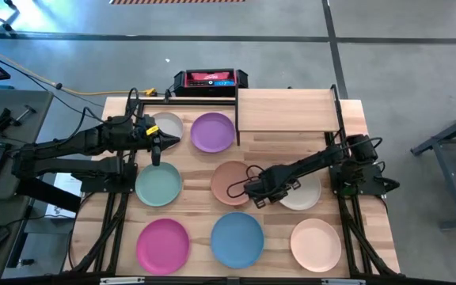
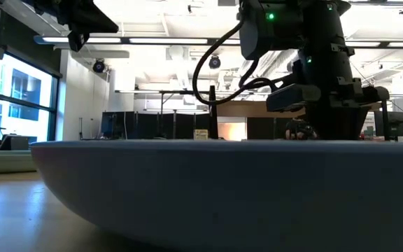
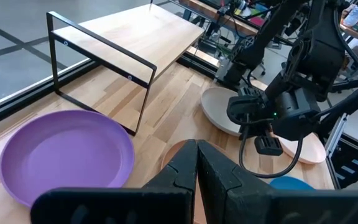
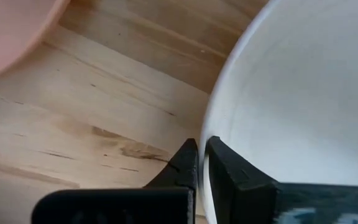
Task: Place and stack plates onto a shelf
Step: Put the bottom white plate on the shelf
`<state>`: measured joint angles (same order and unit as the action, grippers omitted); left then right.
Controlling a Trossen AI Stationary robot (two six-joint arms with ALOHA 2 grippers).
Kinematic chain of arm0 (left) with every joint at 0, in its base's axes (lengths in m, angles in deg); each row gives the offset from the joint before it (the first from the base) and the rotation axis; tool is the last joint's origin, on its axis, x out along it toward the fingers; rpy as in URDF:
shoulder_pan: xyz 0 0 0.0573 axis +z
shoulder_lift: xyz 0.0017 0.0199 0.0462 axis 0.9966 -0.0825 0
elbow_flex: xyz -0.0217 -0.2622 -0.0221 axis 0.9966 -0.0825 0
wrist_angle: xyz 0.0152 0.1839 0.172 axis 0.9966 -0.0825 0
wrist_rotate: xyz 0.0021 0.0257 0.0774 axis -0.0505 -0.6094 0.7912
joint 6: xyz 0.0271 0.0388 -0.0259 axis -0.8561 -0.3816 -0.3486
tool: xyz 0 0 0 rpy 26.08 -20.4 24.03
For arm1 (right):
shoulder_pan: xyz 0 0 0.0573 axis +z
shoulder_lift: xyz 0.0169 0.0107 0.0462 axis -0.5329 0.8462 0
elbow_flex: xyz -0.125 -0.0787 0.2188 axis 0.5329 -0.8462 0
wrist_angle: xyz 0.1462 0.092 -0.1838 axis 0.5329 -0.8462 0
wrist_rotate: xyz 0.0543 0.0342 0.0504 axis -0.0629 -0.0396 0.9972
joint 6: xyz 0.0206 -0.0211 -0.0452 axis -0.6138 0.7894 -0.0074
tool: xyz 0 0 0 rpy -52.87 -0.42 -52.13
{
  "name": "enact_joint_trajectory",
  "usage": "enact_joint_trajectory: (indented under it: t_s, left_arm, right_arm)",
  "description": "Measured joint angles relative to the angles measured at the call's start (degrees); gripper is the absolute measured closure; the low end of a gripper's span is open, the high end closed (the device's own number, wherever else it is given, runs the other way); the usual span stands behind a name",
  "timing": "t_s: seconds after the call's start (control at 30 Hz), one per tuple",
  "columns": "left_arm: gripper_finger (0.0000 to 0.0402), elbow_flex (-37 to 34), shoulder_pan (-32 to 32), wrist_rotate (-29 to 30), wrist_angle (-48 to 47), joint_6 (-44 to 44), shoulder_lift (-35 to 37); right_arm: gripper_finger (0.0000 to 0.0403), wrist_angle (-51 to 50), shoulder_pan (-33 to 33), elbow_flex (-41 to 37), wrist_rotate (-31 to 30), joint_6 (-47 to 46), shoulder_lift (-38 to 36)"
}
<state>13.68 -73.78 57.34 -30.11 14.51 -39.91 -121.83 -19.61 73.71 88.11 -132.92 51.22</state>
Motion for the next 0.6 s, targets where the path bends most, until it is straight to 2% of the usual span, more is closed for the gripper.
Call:
enact_joint_trajectory:
  t_s: [0.6]
  left_arm:
    - [0.0399,0.0,0.0,0.0,0.0,0.0,0.0]
  right_arm:
    - [0.0402,-12.3,2.6,11.0,-0.8,-1.1,0.0]
